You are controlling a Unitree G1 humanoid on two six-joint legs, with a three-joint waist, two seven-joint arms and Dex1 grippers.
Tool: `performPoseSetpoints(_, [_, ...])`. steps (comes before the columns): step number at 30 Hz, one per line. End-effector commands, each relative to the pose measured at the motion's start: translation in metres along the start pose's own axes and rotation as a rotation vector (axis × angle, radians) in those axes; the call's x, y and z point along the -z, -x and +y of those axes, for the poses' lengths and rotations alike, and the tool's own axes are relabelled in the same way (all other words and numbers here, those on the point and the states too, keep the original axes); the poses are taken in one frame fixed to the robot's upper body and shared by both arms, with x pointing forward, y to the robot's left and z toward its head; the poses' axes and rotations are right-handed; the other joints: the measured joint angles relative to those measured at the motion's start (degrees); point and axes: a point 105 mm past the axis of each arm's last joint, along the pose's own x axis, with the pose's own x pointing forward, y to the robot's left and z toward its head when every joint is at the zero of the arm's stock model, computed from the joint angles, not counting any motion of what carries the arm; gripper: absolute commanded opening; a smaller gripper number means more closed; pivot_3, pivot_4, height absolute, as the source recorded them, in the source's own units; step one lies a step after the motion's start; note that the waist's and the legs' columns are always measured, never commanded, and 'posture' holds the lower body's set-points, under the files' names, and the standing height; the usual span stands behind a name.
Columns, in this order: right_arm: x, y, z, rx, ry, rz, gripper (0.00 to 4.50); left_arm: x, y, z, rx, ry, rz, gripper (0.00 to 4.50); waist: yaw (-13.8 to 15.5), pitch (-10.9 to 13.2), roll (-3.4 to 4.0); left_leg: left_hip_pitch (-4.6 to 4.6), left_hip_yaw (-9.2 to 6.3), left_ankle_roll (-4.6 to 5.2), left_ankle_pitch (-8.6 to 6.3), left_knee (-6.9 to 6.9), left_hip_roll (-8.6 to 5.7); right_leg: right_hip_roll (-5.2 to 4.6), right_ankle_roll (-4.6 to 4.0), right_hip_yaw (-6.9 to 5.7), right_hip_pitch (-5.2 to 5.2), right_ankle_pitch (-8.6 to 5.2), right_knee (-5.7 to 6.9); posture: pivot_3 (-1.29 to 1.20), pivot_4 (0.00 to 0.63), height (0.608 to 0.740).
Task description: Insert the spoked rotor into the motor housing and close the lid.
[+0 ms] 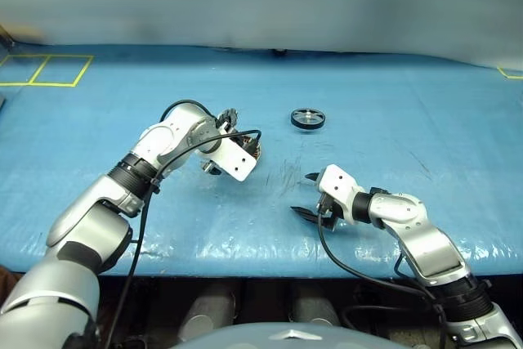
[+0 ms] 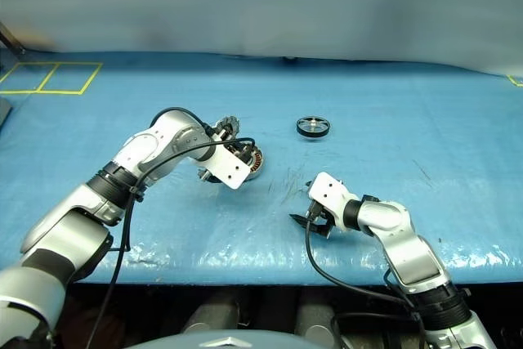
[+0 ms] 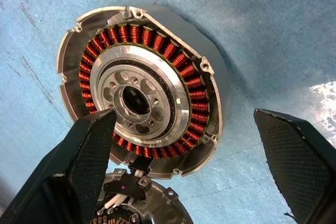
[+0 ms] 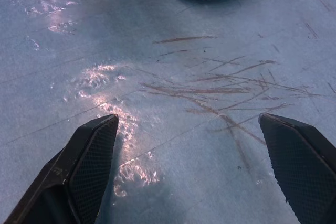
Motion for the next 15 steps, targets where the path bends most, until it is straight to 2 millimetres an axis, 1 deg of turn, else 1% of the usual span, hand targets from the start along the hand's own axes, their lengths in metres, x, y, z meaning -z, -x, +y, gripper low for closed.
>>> performPoseSetpoints(1, [-0.008, 0.001, -0.003, 0.009, 0.028, -0.022, 4.47, -0.001, 0.003, 0.003, -0.002, -0.021, 0.01, 4.5, 0.0, 0.0, 0.0, 0.0, 0.0, 0.0, 0.0, 0.0, 0.0, 0.0, 0.0, 0.0, 0.0, 0.0, 0.0, 0.0, 0.15, 0.74])
performPoseSetpoints(15, [-0.011, 0.001, -0.003, 0.013, 0.04, -0.031, 4.47, -0.002, -0.021, -0.009, 0.085, 0.009, -0.01, 4.5, 0.04, -0.02, 0.02, 0.11, 0.0, 0.0, 0.0, 0.04, 0.0, 0.0, 0.02, 0.0, 0.11, -0.01, 0.06, 0.0, 0.15, 0.74])
